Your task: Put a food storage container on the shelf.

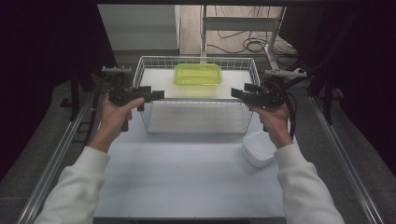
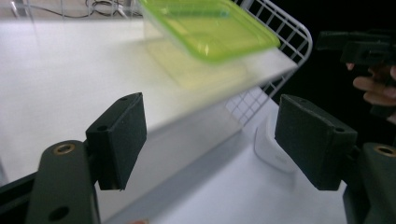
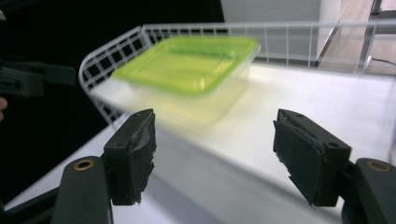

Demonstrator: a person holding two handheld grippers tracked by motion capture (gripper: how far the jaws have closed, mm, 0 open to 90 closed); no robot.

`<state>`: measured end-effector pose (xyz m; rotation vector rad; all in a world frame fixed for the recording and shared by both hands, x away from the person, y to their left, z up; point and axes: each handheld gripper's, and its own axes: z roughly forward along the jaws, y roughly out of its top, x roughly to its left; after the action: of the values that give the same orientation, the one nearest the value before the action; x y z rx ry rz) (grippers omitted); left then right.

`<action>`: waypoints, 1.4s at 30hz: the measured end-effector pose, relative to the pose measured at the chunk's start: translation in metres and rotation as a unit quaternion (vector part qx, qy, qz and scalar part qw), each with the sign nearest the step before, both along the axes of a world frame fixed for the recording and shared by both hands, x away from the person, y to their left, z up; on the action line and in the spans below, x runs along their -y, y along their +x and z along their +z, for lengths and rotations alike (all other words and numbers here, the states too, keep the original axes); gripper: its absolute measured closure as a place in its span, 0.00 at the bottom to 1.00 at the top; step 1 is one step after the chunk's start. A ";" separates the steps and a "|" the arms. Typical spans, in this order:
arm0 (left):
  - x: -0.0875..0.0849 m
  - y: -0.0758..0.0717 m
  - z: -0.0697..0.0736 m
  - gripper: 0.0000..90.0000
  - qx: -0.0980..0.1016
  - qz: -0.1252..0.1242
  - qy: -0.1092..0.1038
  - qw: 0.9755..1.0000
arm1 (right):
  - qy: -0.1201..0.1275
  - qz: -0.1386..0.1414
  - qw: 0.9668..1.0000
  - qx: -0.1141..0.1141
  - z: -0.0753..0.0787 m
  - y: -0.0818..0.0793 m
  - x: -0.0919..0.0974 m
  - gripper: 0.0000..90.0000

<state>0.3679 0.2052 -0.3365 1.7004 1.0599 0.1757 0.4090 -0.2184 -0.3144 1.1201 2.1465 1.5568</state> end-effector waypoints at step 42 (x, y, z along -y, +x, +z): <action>0.011 -0.080 -0.135 0.26 -0.099 -0.011 0.101 0.990 | -0.099 0.033 0.986 -0.128 -0.127 -0.086 0.038 0.34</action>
<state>0.2881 0.1943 -0.4711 1.9430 1.2014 0.1039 0.3231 -0.2560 -0.4410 1.2484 2.4644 1.2470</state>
